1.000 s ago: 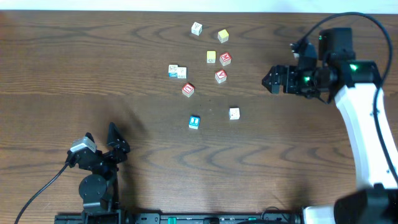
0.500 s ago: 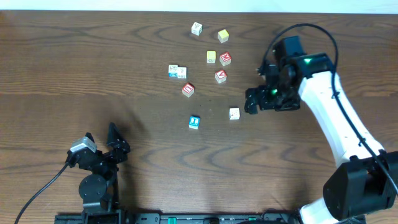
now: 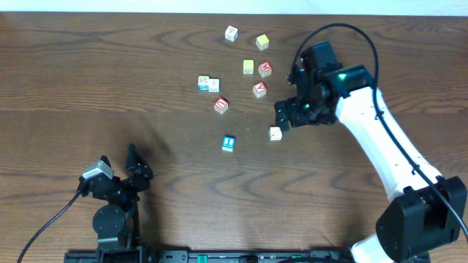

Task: Lift 4 blocks

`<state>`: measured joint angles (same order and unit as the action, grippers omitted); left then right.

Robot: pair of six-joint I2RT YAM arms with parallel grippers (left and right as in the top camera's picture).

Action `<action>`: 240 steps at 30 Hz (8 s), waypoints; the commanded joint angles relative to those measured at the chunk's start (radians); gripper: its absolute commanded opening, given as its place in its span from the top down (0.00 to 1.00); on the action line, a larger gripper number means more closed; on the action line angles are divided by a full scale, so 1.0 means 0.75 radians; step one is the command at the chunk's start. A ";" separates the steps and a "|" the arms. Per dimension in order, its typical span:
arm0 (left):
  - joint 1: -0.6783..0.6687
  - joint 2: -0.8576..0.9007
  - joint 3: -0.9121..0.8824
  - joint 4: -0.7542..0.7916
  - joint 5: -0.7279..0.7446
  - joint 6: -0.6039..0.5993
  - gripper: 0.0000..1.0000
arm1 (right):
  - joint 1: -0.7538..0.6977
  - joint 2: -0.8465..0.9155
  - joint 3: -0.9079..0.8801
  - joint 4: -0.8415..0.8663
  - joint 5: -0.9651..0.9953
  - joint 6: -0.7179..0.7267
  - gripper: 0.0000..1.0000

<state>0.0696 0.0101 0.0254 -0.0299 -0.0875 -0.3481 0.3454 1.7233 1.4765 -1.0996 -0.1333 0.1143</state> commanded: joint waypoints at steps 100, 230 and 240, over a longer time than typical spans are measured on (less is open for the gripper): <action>-0.005 -0.007 -0.027 -0.049 -0.012 -0.011 0.22 | 0.583 0.173 -0.223 0.330 0.393 0.756 0.94; -0.005 -0.007 -0.027 -0.049 -0.012 -0.011 0.21 | 0.629 0.374 -0.235 0.848 0.305 0.747 0.62; -0.005 -0.007 -0.027 -0.049 -0.012 -0.011 0.21 | 0.629 0.374 -0.235 0.847 0.351 0.653 0.80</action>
<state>0.0696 0.0101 0.0254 -0.0296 -0.0875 -0.3481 0.8074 2.0033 1.2842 -0.4599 0.1059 0.6350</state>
